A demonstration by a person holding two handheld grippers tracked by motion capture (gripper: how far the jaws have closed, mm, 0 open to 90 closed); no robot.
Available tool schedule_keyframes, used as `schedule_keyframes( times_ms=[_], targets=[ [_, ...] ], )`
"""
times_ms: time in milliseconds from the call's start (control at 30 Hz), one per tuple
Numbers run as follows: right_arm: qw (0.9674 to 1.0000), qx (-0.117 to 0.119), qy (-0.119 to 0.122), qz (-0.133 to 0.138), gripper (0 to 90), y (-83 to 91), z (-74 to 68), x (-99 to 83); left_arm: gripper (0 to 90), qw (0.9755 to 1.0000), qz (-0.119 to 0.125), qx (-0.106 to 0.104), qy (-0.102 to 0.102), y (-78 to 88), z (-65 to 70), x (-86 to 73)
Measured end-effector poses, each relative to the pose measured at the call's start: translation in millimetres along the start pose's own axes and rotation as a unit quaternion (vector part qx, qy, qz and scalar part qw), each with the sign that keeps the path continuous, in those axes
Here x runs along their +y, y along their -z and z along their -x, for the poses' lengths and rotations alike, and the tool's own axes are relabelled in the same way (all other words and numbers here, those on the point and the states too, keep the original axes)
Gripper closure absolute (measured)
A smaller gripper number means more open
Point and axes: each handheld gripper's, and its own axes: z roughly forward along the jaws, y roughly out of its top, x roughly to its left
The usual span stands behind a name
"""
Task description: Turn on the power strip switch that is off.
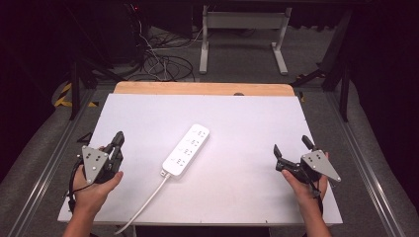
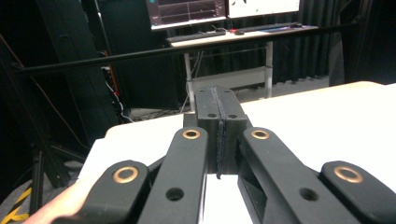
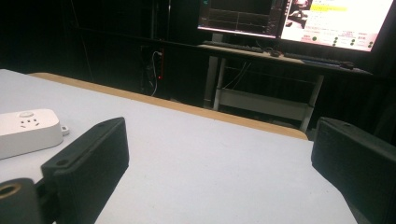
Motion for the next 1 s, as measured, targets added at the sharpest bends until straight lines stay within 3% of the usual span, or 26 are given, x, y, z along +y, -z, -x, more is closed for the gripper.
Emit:
schedule_keyframes(
  times_ms=[167, 300, 400, 500, 600, 700, 800, 833, 1000],
  targets=[
    [1.0000, 0.001, 0.001, -0.002, 4.4, -0.7, -0.4, -0.4, 90.0, 0.9994, -0.024, -0.022, -0.014, -10.0, 10.9, -0.2],
    [1.0000, 0.000, 0.001, -0.002, 4.8, -0.3, 0.0, -0.1, 90.0, 0.9969, -0.053, -0.047, -0.033, -19.7, 21.2, -1.5],
    [1.0000, 0.001, 0.001, -0.002, 4.9, -0.4, 0.2, -0.3, 90.0, 0.9941, -0.073, -0.064, -0.048, -25.7, 29.4, -0.6],
    [1.0000, 0.001, 0.001, -0.002, 5.2, -0.5, 0.2, -0.2, 90.0, 0.9894, -0.100, -0.088, -0.060, -31.3, 38.0, 0.3],
    [1.0000, 0.003, 0.001, -0.003, 5.4, -0.3, -0.2, 0.0, 90.0, 0.9821, -0.136, -0.112, -0.067, -39.2, 44.7, 1.1],
    [1.0000, 0.004, 0.003, -0.003, 5.5, -0.7, -0.4, -0.2, 90.0, 0.9727, -0.175, -0.132, -0.077, -48.3, 50.4, 1.7],
    [1.0000, 0.006, 0.003, -0.005, 5.7, -0.9, -0.6, -0.2, 90.0, 0.9618, -0.213, -0.145, -0.092, -56.8, 55.3, 2.0],
    [1.0000, 0.004, 0.004, -0.006, 5.7, -0.9, -0.6, -0.3, 90.0, 0.9593, -0.222, -0.149, -0.091, -59.3, 57.2, 1.6],
    [1.0000, 0.006, 0.005, -0.006, 6.1, -1.2, -0.4, -0.5, 89.9, 0.9348, -0.289, -0.182, -0.098, -71.9, 63.5, -0.5]
  ],
)
